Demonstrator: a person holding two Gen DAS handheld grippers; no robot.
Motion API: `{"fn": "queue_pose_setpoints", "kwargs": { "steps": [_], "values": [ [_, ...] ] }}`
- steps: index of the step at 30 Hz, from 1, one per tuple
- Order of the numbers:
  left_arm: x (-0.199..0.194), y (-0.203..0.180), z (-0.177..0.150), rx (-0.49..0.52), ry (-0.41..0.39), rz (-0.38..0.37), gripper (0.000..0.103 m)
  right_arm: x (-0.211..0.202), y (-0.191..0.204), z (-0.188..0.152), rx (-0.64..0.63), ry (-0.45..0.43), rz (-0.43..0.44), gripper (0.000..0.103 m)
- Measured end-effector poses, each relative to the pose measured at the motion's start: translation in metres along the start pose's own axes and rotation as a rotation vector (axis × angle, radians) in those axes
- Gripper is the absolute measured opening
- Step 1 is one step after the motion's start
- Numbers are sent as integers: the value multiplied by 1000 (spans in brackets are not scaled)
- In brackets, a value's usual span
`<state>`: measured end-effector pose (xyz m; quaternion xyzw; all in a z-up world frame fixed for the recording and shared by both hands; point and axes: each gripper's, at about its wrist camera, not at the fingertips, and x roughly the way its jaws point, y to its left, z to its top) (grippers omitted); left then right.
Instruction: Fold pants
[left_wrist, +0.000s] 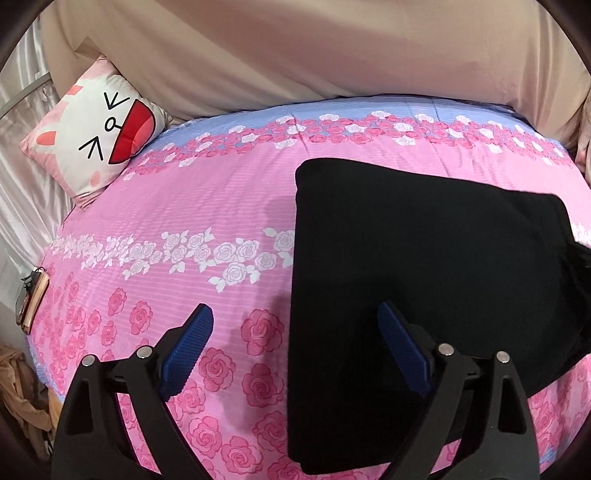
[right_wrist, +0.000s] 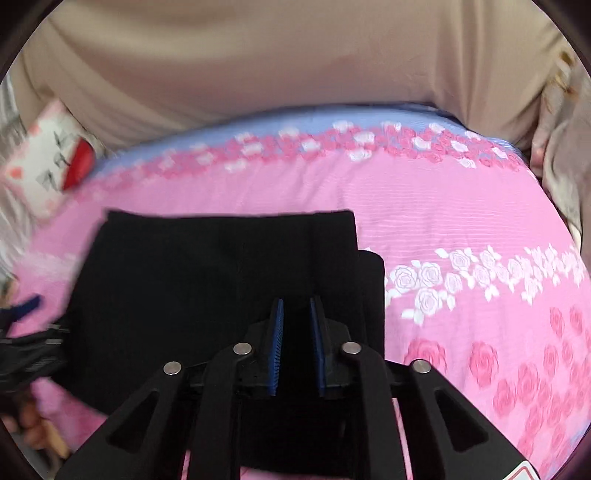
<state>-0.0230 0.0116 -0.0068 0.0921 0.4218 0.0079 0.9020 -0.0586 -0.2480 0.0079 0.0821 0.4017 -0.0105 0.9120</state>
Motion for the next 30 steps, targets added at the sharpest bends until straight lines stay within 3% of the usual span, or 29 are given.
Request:
{"fn": "queue_pose_setpoints", "kwargs": {
  "steps": [2, 6, 8, 10, 11, 13, 17, 21, 28, 30],
  "values": [
    [-1, 1, -1, -4, 2, -4, 89, -14, -1, -6, -9, -9, -10, 26],
    [-2, -1, -4, 0, 4, -6, 90, -17, -16, -25, 39, 34, -20, 31],
    [-3, -2, -7, 2, 5, -9, 90, -13, -20, -29, 63, 45, -9, 42],
    [-4, -4, -9, 6, 6, -12, 91, -8, -20, -32, 53, 49, -13, 41],
    [-5, -5, -9, 8, 6, -11, 91, -5, -17, -32, 44, 52, -24, 32],
    [-5, -5, -10, 10, 7, -7, 91, -9, -12, -32, 20, 48, -39, 24],
    [-5, -2, -11, 8, 14, -12, 92, -41, -8, -29, 2, -5, -4, 24],
    [-2, -3, -12, 6, 19, -18, 92, -12, -9, -45, -34, 86, -68, 27],
    [-15, 11, -17, -18, 7, -32, 92, -60, -11, -41, 25, -52, -35, 27],
    [-16, 16, -24, -18, 25, -45, 92, -66, -15, -39, 25, -61, -35, 32]
  ]
}}
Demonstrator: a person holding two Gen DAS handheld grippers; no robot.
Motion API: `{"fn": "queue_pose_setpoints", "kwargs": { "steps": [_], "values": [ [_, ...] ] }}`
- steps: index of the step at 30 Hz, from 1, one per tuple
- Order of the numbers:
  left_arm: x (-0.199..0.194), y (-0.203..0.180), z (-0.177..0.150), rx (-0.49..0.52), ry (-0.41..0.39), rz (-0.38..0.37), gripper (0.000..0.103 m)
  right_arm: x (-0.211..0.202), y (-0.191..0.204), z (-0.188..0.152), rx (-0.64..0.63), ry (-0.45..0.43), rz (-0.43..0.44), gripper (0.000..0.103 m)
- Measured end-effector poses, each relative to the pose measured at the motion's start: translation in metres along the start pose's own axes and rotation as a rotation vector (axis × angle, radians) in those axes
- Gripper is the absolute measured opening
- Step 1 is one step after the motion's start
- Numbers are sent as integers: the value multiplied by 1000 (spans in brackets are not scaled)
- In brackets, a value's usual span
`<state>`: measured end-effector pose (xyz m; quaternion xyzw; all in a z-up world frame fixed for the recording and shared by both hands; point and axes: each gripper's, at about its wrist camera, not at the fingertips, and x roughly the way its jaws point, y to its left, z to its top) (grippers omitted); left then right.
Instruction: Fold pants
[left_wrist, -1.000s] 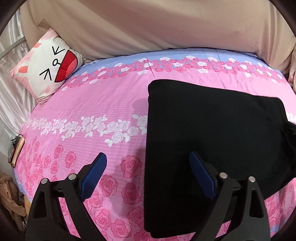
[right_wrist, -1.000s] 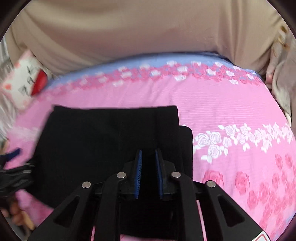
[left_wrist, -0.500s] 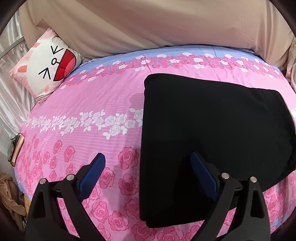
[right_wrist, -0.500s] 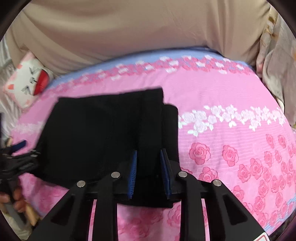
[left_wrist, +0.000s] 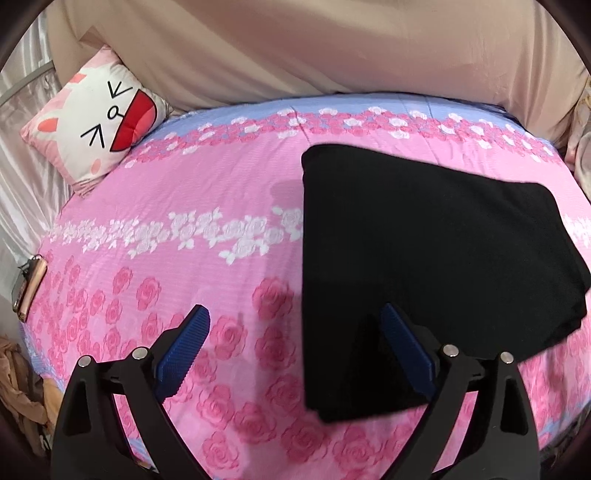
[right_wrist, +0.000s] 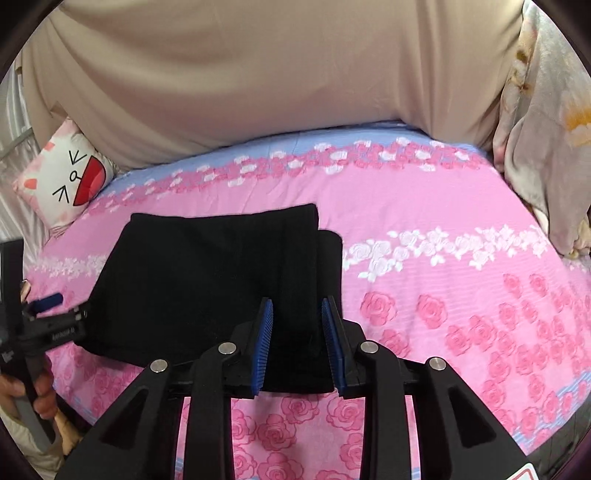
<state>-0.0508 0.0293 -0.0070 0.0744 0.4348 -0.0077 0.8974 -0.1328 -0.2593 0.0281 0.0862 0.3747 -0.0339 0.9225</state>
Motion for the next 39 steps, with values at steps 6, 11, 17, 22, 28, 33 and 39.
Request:
{"fn": "queue_pose_setpoints", "kwargs": {
  "steps": [6, 11, 17, 22, 28, 33, 39],
  "values": [
    [-3, 15, -19, -65, 53, -192, 95, 36, -14, -11, 102, 112, 163, 46],
    [28, 11, -13, -122, 141, -369, 49, 57, -3, -12, 66, 125, 118, 13],
    [2, 10, -14, -39, 107, -284, 41, 3, 3, -12, 10, 63, 133, 16],
    [-9, 21, -16, -83, 74, -266, 73, 29, -28, -30, 138, 132, 109, 36],
    [-40, 7, 3, -51, -94, -168, 93, 14, 23, 27, -38, -12, 154, 18],
    [3, -21, 5, 22, -22, -68, 93, 130, 45, 43, -147, 175, 75, 0],
    [21, -9, 5, -20, 14, -64, 95, 109, 55, 64, -130, 72, 69, 2]
  ]
}}
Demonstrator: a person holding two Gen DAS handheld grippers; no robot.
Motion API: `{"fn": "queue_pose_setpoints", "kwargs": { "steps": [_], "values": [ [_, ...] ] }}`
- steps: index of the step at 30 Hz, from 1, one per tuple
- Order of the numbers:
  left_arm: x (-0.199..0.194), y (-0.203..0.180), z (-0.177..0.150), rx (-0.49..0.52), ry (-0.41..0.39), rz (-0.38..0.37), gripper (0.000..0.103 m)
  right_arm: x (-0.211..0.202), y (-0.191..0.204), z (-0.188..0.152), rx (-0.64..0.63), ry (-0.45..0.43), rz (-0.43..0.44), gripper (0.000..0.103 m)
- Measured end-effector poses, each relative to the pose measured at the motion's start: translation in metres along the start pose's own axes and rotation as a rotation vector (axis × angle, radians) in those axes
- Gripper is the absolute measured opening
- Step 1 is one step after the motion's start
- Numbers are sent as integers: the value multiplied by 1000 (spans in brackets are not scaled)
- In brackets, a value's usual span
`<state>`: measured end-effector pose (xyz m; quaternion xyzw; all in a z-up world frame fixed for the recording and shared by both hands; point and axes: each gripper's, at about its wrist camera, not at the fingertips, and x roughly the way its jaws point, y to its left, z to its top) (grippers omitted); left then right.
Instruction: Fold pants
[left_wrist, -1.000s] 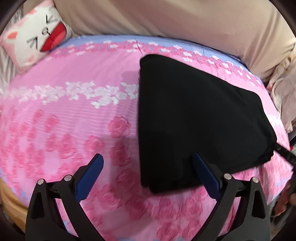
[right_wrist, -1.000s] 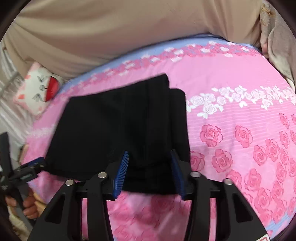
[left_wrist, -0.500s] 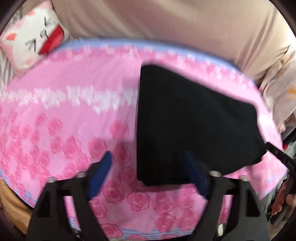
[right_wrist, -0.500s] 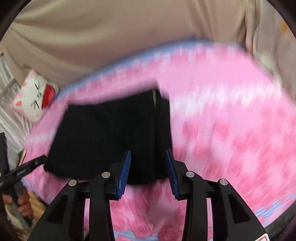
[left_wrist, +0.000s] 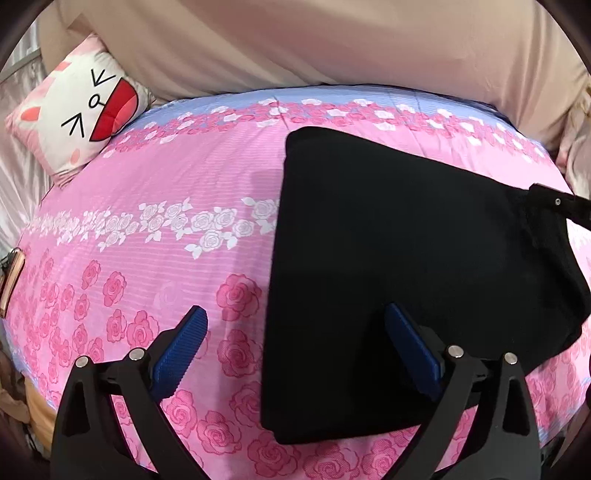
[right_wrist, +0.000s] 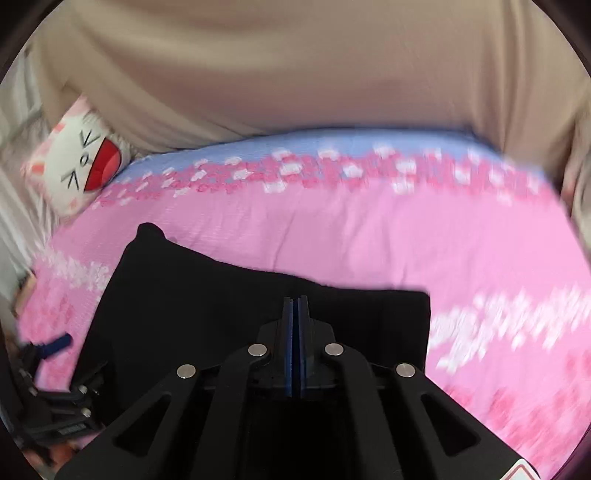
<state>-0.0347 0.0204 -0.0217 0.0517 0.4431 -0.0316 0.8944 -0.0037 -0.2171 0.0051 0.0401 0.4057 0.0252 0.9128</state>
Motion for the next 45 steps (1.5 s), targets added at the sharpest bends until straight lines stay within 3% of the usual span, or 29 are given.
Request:
{"fn": "queue_pose_setpoints", "kwargs": {
  "steps": [2, 5, 7, 9, 15, 18, 20, 22, 23, 26, 27, 31, 35, 39, 43, 45],
  "values": [
    [5, 0, 3, 0, 3, -4, 97, 38, -14, 0, 3, 78, -69, 0],
    [4, 0, 4, 10, -2, 11, 96, 18, -24, 2, 105, 49, -11, 1],
    [4, 1, 3, 8, 1, 10, 96, -14, -14, -2, 85, -32, -8, 7],
    [4, 3, 3, -1, 6, 3, 96, -34, -6, -16, 72, -53, 20, 7],
    [4, 0, -2, 11, 1, 9, 98, -47, -17, -76, 73, 11, -94, 7],
    [9, -1, -5, 16, 5, 14, 98, -50, -30, -91, 103, 9, -64, 4],
    [-3, 7, -6, -4, 5, -10, 98, -67, -34, -90, 138, -1, -38, 14],
    [-16, 14, -9, -13, -1, -61, 98, -89, -42, -91, 150, -45, -67, 56],
    [-22, 18, -12, -23, 1, -98, 98, -96, -46, -93, 152, -57, -79, 62],
    [-25, 30, -23, -70, 66, -218, 98, -105, -64, -106, 197, -31, -70, 66],
    [-22, 32, -26, -85, 92, -243, 98, -102, -71, -111, 232, -13, -30, 71],
    [-2, 36, -32, -125, 150, -296, 98, -84, -84, -125, 341, 35, 107, 73],
    [21, 41, -24, -196, 177, -428, 98, -56, -83, -125, 376, 87, 192, 75],
    [31, 38, -12, -236, 178, -475, 98, -36, -80, -121, 447, 103, 275, 84],
    [36, 19, -2, -198, 197, -493, 98, -25, -78, -113, 493, 94, 317, 87],
    [39, 6, 3, -161, 192, -442, 98, -19, -79, -108, 520, 93, 337, 88]
  ]
}}
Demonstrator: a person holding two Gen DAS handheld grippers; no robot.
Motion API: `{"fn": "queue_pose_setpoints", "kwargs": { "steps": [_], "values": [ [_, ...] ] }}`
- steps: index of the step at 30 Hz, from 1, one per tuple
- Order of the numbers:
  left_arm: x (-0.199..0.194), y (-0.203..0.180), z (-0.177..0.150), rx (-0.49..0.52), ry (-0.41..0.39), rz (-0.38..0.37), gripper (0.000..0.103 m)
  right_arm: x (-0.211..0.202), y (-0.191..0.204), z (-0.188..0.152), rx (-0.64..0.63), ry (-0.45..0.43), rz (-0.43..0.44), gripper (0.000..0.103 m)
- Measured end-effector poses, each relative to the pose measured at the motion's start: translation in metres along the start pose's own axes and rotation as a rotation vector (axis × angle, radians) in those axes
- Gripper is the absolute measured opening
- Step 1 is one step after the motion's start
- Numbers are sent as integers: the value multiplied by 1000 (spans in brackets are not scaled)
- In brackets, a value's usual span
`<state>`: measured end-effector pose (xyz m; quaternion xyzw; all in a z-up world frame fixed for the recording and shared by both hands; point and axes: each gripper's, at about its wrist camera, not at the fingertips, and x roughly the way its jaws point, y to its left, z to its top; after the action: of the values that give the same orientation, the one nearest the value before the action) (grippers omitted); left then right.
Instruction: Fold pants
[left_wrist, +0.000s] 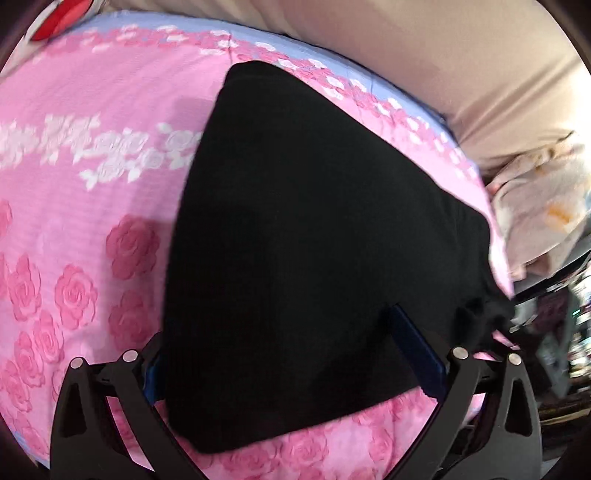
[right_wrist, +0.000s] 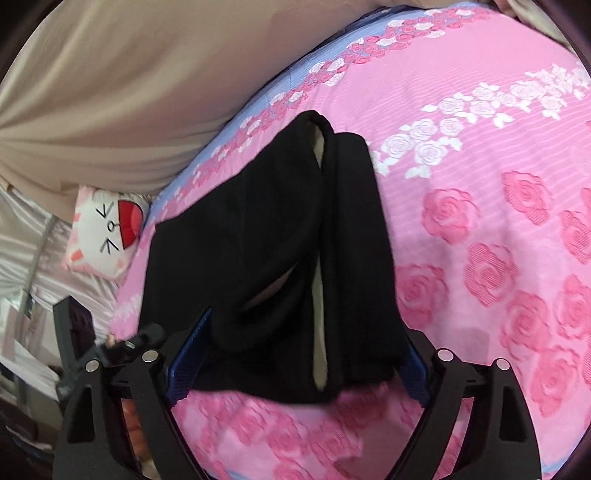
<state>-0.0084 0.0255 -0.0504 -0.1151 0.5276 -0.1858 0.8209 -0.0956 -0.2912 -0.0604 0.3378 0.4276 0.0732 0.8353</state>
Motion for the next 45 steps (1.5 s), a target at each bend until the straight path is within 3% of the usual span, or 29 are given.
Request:
{"fn": "queue_pose_setpoints", "kwargs": {
  "steps": [3, 6, 8, 10, 12, 14, 16, 19, 23, 24, 25, 26, 27, 29, 30, 31, 33, 36, 38, 39, 40, 41, 43, 45],
  "values": [
    [8, -12, 4, 21, -8, 58, 98, 6, 2, 5, -3, -10, -3, 90],
    [1, -11, 5, 3, -16, 45, 84, 4, 7, 6, -28, -8, -7, 85],
    [-7, -9, 6, -7, -26, 22, 70, -4, 9, 5, -54, -32, -11, 51],
    [-13, -5, 8, -16, -29, 6, 55, -11, 11, 5, -80, -44, -16, 44],
    [-17, -4, 9, -17, -24, -7, 54, -13, 12, 5, -89, -34, -9, 45],
    [-20, 1, 8, -16, -16, -17, 59, -16, 10, 4, -69, -26, 18, 64],
    [-21, 2, 7, -30, 3, -32, 74, -23, 3, 2, -1, -28, 79, 85],
    [-24, 16, 2, -90, 1, -73, 96, -27, -8, 6, 83, -11, 155, 86],
    [-11, 13, 7, -79, 17, -70, 95, -15, -5, 13, 62, 11, 92, 86],
    [-5, 11, 8, -70, 34, -73, 88, -10, -4, 13, 44, 16, 66, 84],
    [1, 8, 8, -58, 37, -58, 86, -4, -3, 11, 22, 19, 38, 74],
    [0, 3, 7, -35, 13, -34, 80, 4, 1, 8, -13, 22, -5, 56],
    [-1, -1, 6, -22, 10, -29, 73, 6, 3, 6, -37, 12, -25, 53],
    [-10, -2, 6, -19, -7, -39, 52, 0, 9, 5, -56, -7, -21, 37],
    [-16, -3, 7, -15, -19, -39, 34, -8, 16, 5, -75, -18, -16, 35],
    [-24, -3, 6, -12, -30, -33, 28, -14, 21, 4, -88, -24, -2, 34],
    [-38, -6, 3, 4, -28, -40, 28, -30, 33, -2, -118, -25, 18, 34],
    [-52, -15, -16, 60, 8, -20, 28, -48, 41, -19, -160, -1, 0, 34],
    [-47, -23, -33, 103, 32, 38, 35, -46, 34, -28, -166, 34, -50, 41],
    [-43, -24, -38, 112, 29, 73, 43, -39, 26, -34, -153, 59, -94, 46],
    [-40, -26, -41, 117, 11, 104, 54, -33, 18, -37, -133, 68, -110, 56],
    [-36, -28, -43, 128, -9, 148, 58, -30, 9, -39, -105, 66, -97, 59],
    [-36, -30, -43, 134, -43, 204, 79, -31, 1, -41, -53, 41, -49, 60],
    [-35, -33, -41, 139, -70, 259, 89, -30, 3, -41, -58, 40, -51, 63]
  ]
}}
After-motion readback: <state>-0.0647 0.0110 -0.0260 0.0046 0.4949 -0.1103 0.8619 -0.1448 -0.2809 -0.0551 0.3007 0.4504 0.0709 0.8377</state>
